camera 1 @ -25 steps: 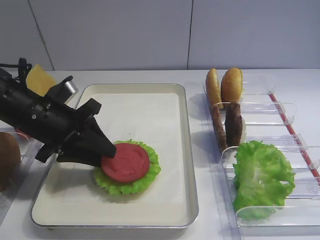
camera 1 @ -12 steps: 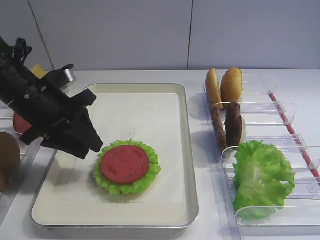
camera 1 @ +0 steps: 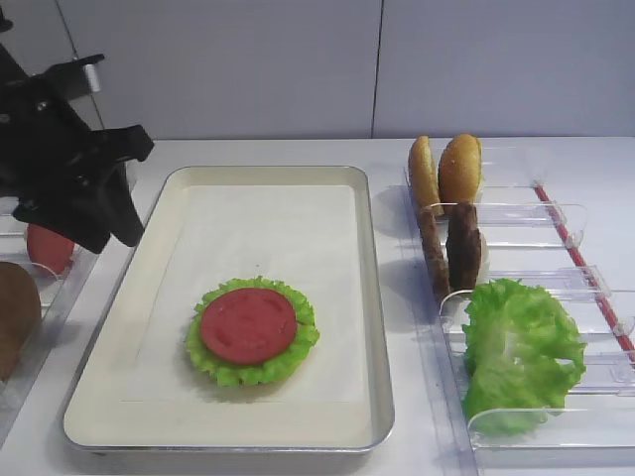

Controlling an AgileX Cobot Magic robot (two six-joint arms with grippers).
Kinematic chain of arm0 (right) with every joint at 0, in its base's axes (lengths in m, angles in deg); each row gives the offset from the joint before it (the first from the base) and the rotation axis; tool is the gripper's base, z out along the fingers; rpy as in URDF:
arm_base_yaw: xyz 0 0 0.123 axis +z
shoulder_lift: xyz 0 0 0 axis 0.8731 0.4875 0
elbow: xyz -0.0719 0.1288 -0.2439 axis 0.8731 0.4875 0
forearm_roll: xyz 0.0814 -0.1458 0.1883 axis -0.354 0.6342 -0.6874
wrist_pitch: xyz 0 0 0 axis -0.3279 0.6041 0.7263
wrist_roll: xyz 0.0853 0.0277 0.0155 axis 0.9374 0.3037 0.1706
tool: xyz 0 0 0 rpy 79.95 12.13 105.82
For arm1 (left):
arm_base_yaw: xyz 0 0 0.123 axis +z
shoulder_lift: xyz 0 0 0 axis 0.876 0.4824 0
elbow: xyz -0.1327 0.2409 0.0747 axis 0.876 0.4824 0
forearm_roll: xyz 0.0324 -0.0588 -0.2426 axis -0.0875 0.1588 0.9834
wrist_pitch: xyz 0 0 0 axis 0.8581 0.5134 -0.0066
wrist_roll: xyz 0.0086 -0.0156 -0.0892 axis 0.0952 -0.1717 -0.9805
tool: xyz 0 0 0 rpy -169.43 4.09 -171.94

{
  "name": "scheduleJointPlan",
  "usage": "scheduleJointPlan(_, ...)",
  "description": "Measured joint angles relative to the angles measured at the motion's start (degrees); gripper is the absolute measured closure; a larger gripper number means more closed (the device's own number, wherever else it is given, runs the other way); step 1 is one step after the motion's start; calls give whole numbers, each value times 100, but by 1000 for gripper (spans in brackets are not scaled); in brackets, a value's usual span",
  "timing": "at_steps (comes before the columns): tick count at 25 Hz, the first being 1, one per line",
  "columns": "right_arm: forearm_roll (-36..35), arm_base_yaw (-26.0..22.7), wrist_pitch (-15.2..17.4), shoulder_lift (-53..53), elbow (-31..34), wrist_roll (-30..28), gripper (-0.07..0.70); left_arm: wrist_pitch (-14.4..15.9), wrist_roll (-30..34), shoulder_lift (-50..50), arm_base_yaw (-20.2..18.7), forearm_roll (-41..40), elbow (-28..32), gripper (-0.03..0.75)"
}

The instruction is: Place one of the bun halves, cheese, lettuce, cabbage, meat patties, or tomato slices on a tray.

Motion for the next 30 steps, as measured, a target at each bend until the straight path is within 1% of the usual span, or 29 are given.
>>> scheduleJointPlan(6, 0, 0, 0, 0, 0, 0, 242, 63, -368, -736, 0, -1075, 0, 438)
scheduleJointPlan(10, 0, 0, 0, 0, 0, 0, 242, 112, -445, -1438, 0, -1564, 40, 440)
scheduleJointPlan(13, 0, 0, 0, 0, 0, 0, 242, 154, -453, -2071, 0, -1817, 260, 440)
scheduleJointPlan(20, 0, 0, 0, 0, 0, 0, 242, 236, -467, -3596, 0, -2046, 808, 440)
scheduleJointPlan(30, 0, 0, 0, 0, 0, 0, 242, 307, -583, -5584, 0, -2046, 1636, 440)
